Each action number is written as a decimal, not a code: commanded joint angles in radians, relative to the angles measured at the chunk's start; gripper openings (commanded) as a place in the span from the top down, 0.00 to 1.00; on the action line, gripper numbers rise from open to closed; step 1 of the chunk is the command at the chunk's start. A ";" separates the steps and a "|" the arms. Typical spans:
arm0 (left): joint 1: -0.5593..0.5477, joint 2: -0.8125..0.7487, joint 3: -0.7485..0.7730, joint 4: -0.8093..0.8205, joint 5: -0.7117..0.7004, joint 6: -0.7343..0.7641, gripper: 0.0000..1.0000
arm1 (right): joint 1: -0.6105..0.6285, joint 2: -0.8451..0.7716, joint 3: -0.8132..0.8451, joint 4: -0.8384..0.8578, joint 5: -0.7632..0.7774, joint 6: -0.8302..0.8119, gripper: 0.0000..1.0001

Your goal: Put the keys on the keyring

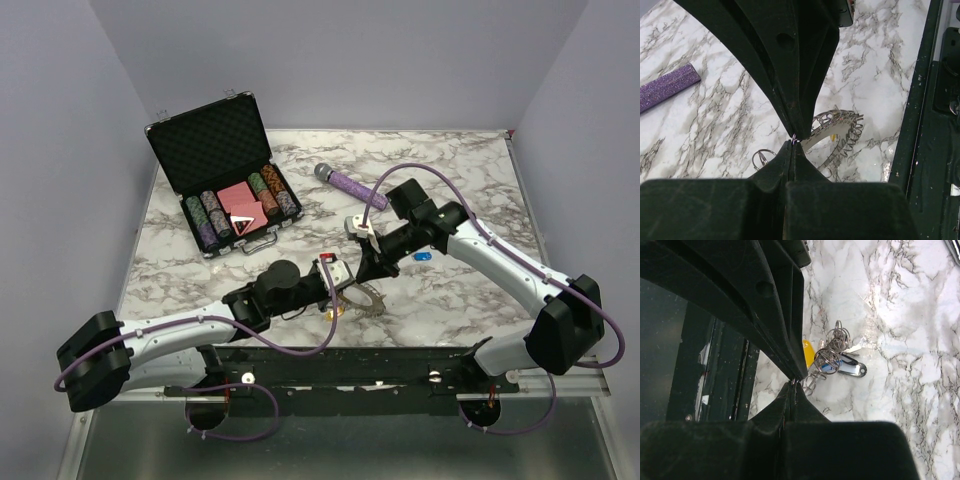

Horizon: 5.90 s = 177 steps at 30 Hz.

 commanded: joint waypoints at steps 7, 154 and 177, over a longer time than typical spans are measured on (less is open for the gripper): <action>-0.007 -0.012 -0.003 -0.004 -0.062 -0.051 1.00 | -0.013 -0.036 -0.022 0.049 -0.057 0.023 0.89; 0.034 -0.090 -0.183 0.327 0.182 -0.048 0.60 | 0.148 0.224 0.360 -0.426 0.227 -0.084 1.00; 0.034 -0.006 -0.180 0.354 0.160 -0.038 0.72 | 0.148 0.214 0.363 -0.412 0.181 -0.070 1.00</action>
